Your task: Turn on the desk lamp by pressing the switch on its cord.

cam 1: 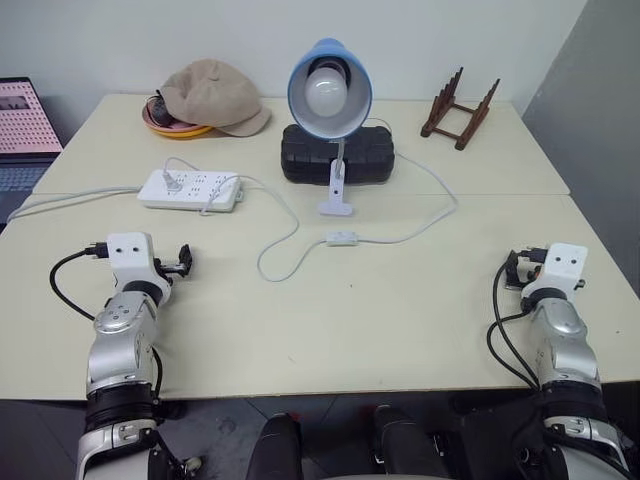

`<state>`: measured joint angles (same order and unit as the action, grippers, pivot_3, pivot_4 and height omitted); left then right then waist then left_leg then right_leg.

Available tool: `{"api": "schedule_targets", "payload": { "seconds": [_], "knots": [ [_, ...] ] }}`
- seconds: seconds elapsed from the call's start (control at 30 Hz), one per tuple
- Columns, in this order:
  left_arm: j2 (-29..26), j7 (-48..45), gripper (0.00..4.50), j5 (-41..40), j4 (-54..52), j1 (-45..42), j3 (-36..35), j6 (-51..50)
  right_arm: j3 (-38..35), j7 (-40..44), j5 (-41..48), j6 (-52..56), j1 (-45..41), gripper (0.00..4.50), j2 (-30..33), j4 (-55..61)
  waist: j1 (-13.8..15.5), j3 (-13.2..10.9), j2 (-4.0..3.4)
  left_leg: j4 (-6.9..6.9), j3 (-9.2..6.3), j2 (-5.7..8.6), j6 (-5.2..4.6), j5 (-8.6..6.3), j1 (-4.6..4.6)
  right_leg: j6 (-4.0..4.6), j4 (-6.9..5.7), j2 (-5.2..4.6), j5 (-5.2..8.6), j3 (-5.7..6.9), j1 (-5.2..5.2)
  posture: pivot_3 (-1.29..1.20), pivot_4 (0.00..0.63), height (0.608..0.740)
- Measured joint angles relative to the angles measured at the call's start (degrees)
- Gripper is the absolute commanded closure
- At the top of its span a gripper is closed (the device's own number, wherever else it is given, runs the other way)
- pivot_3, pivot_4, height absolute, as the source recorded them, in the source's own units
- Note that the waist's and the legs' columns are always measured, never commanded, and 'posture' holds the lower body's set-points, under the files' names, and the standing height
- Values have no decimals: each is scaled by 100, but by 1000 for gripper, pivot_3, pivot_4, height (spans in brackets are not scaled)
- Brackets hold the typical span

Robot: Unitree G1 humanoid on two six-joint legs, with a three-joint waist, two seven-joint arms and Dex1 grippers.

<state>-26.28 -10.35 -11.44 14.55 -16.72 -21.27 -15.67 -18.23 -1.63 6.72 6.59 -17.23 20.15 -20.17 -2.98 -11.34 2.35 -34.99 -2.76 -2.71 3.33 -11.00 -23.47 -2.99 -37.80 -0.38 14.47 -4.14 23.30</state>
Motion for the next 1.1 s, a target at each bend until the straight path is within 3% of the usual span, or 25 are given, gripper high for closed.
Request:
{"api": "schedule_targets", "payload": {
  "seconds": [0.27, 0.4, 0.5, 0.57, 0.67, 0.83, 0.97, 1.1],
  "knots": [
    [-22, -29, 69, -52, -48, -2, -49, -43, 17, -67, -76, 13, 173, 0, -68, 248, -7, 0, 0, 0, -1, 0, 0, 0, 2, 0, -2, 0, 0, 1, 0, 0, 150, 740],
    [-348, -468, 69, -185, -43, -136, -23, -191, 195, 97, -121, 115, 515, 0, -45, 761, -9, 0, 0, 4, -4, -3, 0, 0, -1, 2, -2, 4, 2, 4, 4, 0, 150, 740],
    [-735, -1200, 69, -331, -62, -569, 240, -382, 391, 588, 3, 443, 707, 0, 45, 1268, 13, -3, -5, 3, -3, 1, 0, 0, 0, 4, -3, 1, 3, 3, 3, 0, 150, 740],
    [-1120, -2303, 69, -362, -4, -1097, 856, -547, 743, 1498, 493, 1081, 1004, 0, 391, 2151, 37, -5, -9, 1, -4, 4, 0, 0, -3, 14, -3, 0, 8, 4, 2, 0, 150, 740],
    [-1238, -3537, 69, -362, 206, -1934, 1670, -637, 1120, 2519, 1213, 1911, 1101, 0, 832, 3088, 66, -6, -12, -2, -3, 5, 0, 0, -4, 16, 3, -1, 10, 4, -1, 0, 150, 740],
    [-871, -5097, 69, -23, 1477, -3148, 2814, -325, 1381, 3590, 2019, 2954, 1161, 0, 1483, 3910, 62, -6, -13, 0, -5, 4, -2, -1, -9, 2, 9, 1, 7, 8, 1, 0, 150, 740],
    [-89, -5838, 69, 640, 3530, -4288, 3509, 581, 1378, 3593, 2619, 3748, 1115, 0, 1381, 4425, 57, -6, -12, -3, -14, 3, -3, -1, -46, 0, 8, 8, 6, 12, 30, 0, 150, 740],
    [367, -5905, 69, 1079, 4880, -4915, 3681, 1271, 1312, 3269, 2682, 3954, 1228, 0, 1193, 4747, 71, -6, -12, -1, -18, 3, -4, -2, -56, -7, 8, 8, 12, 16, 37, 0, 150, 740]
  ]
}}
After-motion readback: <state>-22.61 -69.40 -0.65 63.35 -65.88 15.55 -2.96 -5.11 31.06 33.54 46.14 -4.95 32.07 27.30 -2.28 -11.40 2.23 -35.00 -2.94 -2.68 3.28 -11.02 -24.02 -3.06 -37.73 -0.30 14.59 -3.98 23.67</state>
